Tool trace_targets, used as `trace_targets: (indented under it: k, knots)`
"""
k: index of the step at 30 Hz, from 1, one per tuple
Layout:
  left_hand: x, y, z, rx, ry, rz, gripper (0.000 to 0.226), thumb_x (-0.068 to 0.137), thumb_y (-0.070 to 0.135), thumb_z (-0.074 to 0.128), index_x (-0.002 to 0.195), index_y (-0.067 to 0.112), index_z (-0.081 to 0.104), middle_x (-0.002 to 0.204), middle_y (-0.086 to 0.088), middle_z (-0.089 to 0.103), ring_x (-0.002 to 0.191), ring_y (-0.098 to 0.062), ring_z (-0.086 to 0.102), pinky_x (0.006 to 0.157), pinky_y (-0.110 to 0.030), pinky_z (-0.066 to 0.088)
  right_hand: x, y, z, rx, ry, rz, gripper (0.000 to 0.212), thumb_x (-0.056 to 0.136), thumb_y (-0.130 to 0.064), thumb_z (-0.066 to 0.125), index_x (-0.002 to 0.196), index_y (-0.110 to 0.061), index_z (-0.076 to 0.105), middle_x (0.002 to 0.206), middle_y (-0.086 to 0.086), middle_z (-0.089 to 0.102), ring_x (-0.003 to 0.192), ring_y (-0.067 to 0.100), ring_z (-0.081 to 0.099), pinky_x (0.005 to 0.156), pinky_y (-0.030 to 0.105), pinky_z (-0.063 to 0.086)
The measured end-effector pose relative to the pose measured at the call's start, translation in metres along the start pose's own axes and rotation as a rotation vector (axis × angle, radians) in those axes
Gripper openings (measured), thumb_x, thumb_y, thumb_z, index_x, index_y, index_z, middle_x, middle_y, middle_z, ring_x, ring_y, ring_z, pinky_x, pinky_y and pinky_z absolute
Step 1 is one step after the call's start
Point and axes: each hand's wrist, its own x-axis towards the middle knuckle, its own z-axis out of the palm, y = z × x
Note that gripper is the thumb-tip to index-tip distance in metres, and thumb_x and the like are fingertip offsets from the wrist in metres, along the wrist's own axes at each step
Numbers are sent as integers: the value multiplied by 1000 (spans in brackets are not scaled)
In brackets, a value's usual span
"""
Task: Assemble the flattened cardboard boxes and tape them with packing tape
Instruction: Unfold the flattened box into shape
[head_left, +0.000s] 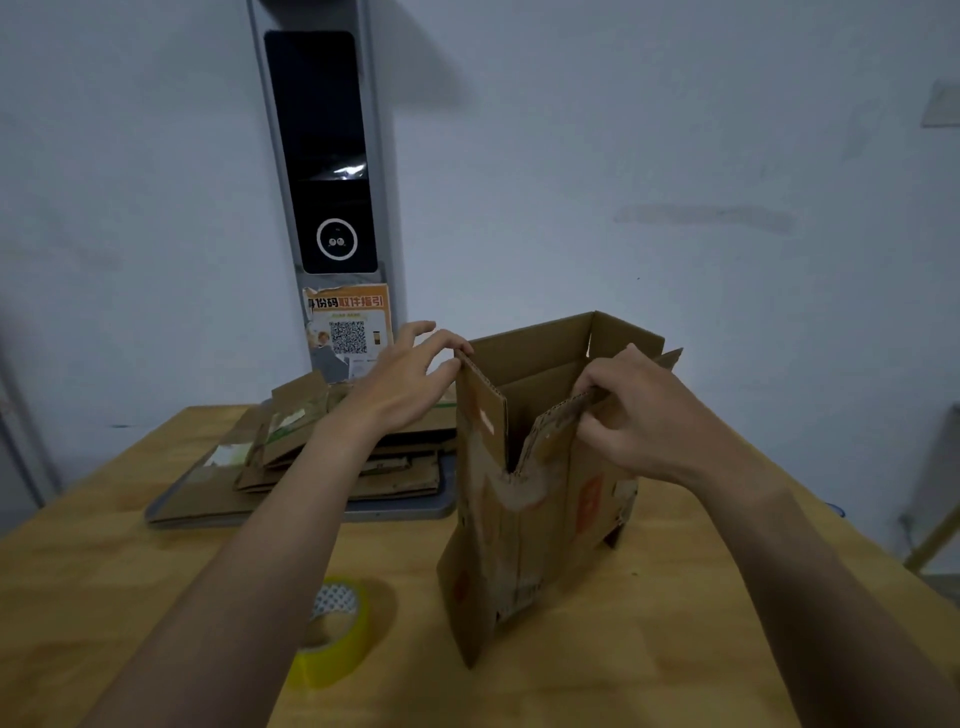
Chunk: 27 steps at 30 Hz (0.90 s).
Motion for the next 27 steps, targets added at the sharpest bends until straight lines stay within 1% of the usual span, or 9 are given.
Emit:
trace_targets:
  k: [3,7,10,13,17,19,22,24,27]
  knots:
    - [-1,3,6,24,-34,-26,45,85,82,42,124,60,48,162,6,21,151,-33,24,115,-63,31,-4,3,0,11,30,-14,3,90,-25,64,87,-24,64,84,-9,64,89,13,58,123,44,24]
    - [3,11,24,62,-103,-60,58,76,87,52,128,64,43,162,9,17,150,-34,26,111,-57,34,-7,0,1,12,41,2,3,91,-25,63,90,-24,66,87,-12,63,91,10,58,128,42,10]
    - [3,7,33,39,-133,-118,60,78,83,54,132,59,44,158,5,23,145,-34,33,110,-52,38,-10,1,4,-32,76,19,2,91,-26,64,92,-25,66,88,-12,64,91,9,55,125,42,21]
    - [4,6,35,45,-183,-168,61,82,81,51,135,52,46,153,1,30,137,-31,41,103,-44,39,-11,-2,5,-88,111,10,6,90,-32,61,93,-29,64,86,-14,62,88,9,51,104,40,40]
    - [6,9,32,98,-232,-205,65,80,75,52,136,43,50,136,-3,45,117,-27,55,102,-47,48,-5,-11,4,-144,98,-42,12,90,-40,53,95,-34,62,83,-24,53,84,6,47,93,35,38]
    - [4,10,34,120,-257,-181,53,86,57,64,135,38,54,136,-4,52,112,-26,60,98,-48,52,-2,-16,8,-177,86,-65,12,94,-39,56,101,-34,64,86,-26,51,84,6,46,92,35,38]
    - [-4,10,36,93,-70,-136,30,92,36,72,121,35,65,139,-2,56,117,-23,60,94,-41,53,0,-23,15,-207,68,-52,13,97,-41,59,107,-35,64,92,-24,55,88,7,47,92,37,40]
    - [-15,15,31,-124,129,-104,14,98,48,61,101,37,71,135,3,61,115,-15,62,91,-38,51,2,-24,19,-217,79,-37,13,98,-43,59,108,-36,64,93,-23,58,88,8,48,91,37,42]
    - [-38,20,20,-519,154,-39,54,93,76,38,99,38,77,127,10,66,113,-10,62,89,-41,54,6,-25,22,-205,103,-3,12,98,-43,60,107,-37,63,94,-21,60,89,9,49,90,36,41]
